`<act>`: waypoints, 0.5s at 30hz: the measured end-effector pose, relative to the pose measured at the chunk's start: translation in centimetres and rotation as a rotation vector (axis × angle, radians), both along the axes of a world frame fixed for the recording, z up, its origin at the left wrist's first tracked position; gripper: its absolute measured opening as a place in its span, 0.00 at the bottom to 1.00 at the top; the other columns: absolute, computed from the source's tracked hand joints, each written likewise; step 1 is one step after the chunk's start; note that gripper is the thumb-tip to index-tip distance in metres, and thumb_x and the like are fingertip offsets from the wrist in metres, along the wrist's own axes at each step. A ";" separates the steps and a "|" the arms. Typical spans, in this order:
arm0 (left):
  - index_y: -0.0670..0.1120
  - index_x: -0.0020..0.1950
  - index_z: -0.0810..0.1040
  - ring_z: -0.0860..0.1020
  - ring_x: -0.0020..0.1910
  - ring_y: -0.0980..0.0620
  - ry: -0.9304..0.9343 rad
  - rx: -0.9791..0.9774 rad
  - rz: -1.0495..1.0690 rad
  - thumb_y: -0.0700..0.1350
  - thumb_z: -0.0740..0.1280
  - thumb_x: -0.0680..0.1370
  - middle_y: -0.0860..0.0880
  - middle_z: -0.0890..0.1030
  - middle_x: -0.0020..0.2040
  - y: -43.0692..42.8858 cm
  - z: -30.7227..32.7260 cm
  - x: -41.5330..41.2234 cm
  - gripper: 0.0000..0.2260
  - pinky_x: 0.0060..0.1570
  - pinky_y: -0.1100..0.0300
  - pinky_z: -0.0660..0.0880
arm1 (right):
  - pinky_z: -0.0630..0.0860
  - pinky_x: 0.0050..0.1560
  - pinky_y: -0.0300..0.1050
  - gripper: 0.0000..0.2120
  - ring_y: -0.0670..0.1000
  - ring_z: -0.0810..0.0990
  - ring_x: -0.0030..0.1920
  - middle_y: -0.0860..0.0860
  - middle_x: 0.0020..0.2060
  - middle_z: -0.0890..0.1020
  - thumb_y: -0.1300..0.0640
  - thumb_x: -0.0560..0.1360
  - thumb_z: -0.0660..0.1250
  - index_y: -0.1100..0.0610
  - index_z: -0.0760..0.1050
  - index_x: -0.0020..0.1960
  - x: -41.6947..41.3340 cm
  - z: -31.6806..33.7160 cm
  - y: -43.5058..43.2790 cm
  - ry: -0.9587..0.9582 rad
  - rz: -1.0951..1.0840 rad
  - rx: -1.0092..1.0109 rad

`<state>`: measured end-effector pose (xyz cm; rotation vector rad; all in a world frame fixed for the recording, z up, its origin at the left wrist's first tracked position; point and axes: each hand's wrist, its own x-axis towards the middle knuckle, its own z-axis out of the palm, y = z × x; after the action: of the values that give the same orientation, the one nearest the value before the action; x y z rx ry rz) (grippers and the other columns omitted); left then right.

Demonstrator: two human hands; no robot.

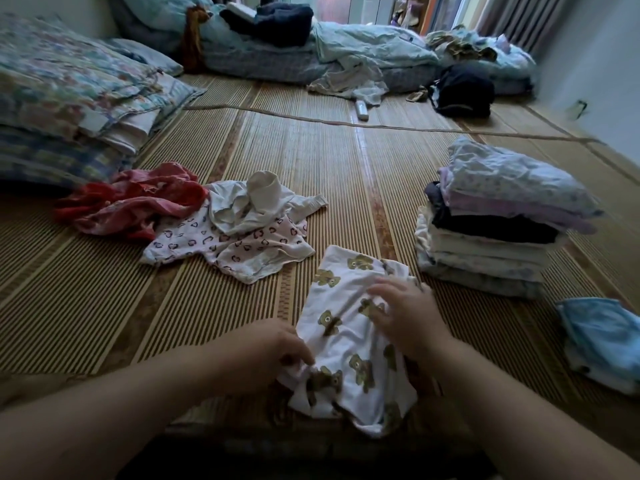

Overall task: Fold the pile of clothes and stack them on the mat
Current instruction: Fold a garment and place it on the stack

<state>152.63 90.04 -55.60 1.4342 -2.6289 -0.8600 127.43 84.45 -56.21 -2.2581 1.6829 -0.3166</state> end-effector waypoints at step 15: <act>0.56 0.53 0.82 0.78 0.47 0.56 -0.033 -0.359 -0.002 0.61 0.54 0.71 0.57 0.82 0.49 2.6 -2.0 0.1 0.22 0.44 0.61 0.75 | 0.52 0.72 0.50 0.34 0.38 0.48 0.73 0.36 0.72 0.57 0.33 0.68 0.52 0.42 0.63 0.73 -1.2 -2.1 11.7 0.069 0.228 0.127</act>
<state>152.71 92.61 -57.64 1.3581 -2.6311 -0.3385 126.28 96.15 -58.35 -2.3581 1.4139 -0.0775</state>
